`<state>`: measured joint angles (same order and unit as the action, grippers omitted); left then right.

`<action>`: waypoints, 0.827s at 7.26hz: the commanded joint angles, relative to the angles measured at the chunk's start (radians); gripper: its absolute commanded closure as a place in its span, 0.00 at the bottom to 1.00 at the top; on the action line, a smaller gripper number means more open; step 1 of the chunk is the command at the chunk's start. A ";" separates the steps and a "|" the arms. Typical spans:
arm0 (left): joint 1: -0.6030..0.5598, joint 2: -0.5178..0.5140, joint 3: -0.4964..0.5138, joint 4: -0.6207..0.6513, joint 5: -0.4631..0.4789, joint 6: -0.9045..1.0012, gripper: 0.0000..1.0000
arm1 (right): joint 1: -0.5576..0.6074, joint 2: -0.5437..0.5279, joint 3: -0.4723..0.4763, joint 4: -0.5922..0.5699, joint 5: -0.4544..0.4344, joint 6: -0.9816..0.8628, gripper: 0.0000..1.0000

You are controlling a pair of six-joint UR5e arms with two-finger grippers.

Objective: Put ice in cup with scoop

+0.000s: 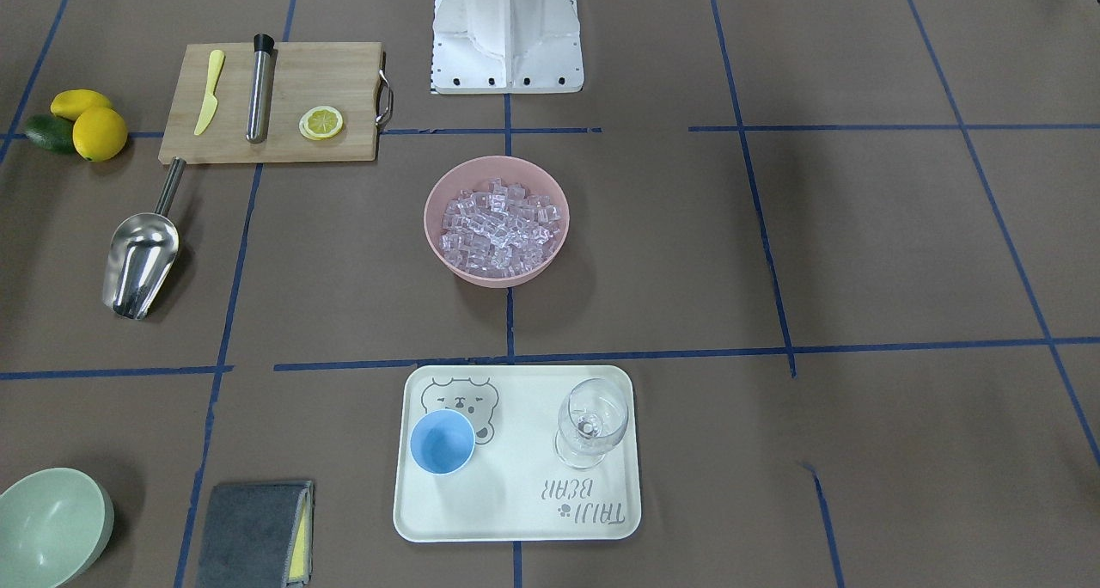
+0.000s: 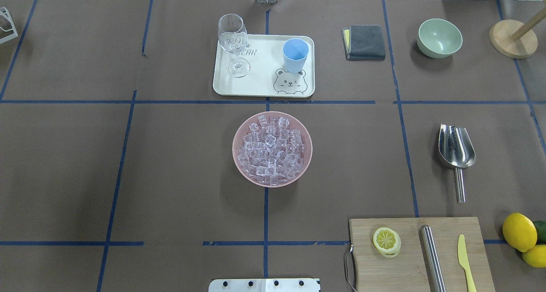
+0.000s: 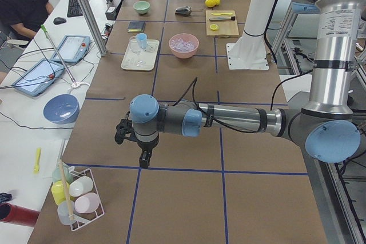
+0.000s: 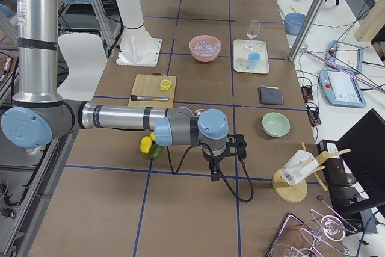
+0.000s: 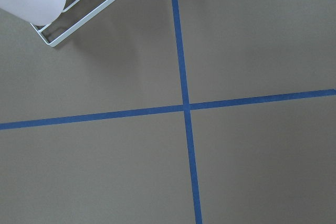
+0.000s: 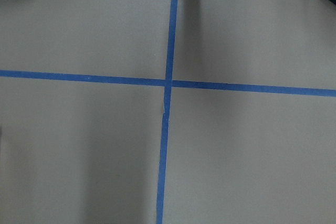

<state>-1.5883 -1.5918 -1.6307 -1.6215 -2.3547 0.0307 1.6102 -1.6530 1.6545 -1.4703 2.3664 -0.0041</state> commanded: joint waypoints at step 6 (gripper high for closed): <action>0.066 -0.022 -0.066 -0.563 -0.014 -0.034 0.00 | -0.004 0.009 0.011 0.007 0.027 0.007 0.00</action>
<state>-1.5686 -1.6191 -1.7104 -1.9131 -2.3681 0.0077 1.6069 -1.6414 1.6620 -1.4661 2.3870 0.0041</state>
